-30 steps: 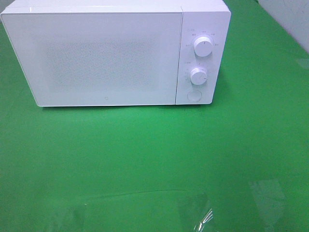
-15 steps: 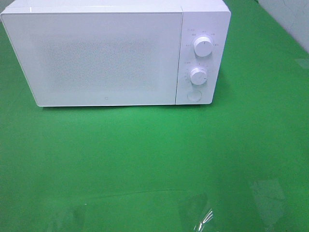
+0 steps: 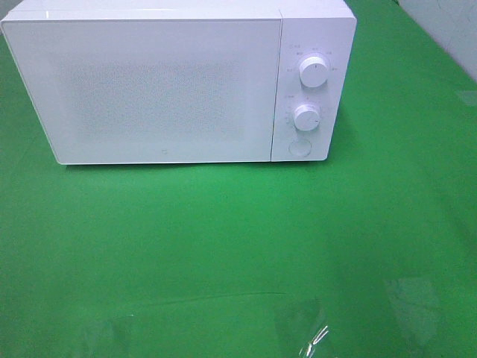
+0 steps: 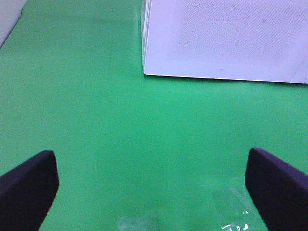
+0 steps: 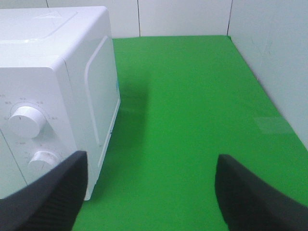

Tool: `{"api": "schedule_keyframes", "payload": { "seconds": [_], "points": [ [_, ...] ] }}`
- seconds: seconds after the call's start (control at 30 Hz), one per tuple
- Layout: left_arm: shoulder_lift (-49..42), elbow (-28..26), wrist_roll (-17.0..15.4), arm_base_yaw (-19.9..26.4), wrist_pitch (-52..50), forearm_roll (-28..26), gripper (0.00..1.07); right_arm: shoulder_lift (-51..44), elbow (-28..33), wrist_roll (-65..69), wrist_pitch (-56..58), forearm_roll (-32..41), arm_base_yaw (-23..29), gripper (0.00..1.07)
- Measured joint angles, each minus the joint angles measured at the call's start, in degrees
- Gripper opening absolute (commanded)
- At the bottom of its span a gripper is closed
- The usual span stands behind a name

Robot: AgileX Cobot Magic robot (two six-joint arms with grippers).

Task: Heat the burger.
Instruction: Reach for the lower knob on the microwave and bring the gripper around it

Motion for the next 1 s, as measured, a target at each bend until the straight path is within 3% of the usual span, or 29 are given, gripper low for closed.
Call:
{"api": "schedule_keyframes", "payload": {
  "seconds": [0.23,0.3,0.4,0.47,0.63,0.7,0.8,0.9,0.93,1.0],
  "points": [
    [0.0,0.0,0.0,0.0,0.0,0.0,0.98,10.2,4.24,-2.35,-17.07,2.18,0.0,0.72],
    [0.0,0.0,0.0,0.0,0.0,0.0,0.98,15.47,4.98,-8.42,-22.17,7.96,0.17,0.72],
    [0.0,0.0,0.0,0.0,0.0,0.0,0.98,16.62,4.98,-10.6,-23.38,10.31,0.69,0.72],
    [0.0,0.0,0.0,0.0,0.0,0.0,0.98,19.77,4.98,-18.79,-28.93,19.08,6.36,0.72],
    [0.0,0.0,0.0,0.0,0.0,0.0,0.98,22.29,4.98,-23.72,-32.83,25.55,12.15,0.72],
    [0.0,0.0,0.0,0.0,0.0,0.0,0.98,26.07,4.98,-27.22,-38.04,33.06,19.54,0.72],
    [0.0,0.0,0.0,0.0,0.0,0.0,0.98,27.27,4.93,-28.13,-39.53,34.84,21.37,0.72],
    [0.0,0.0,0.0,0.0,-0.06,0.0,0.98,32.09,4.87,-29.11,-45.21,39.59,27.62,0.72],
    [0.0,0.0,0.0,0.0,-0.06,0.0,0.98,32.09,4.87,-29.11,-45.21,39.59,27.62,0.72],
    [0.0,0.0,0.0,0.0,-0.06,0.0,0.98,35.41,4.81,-28.88,-49.1,42.4,33.17,0.72]
  ]
}}
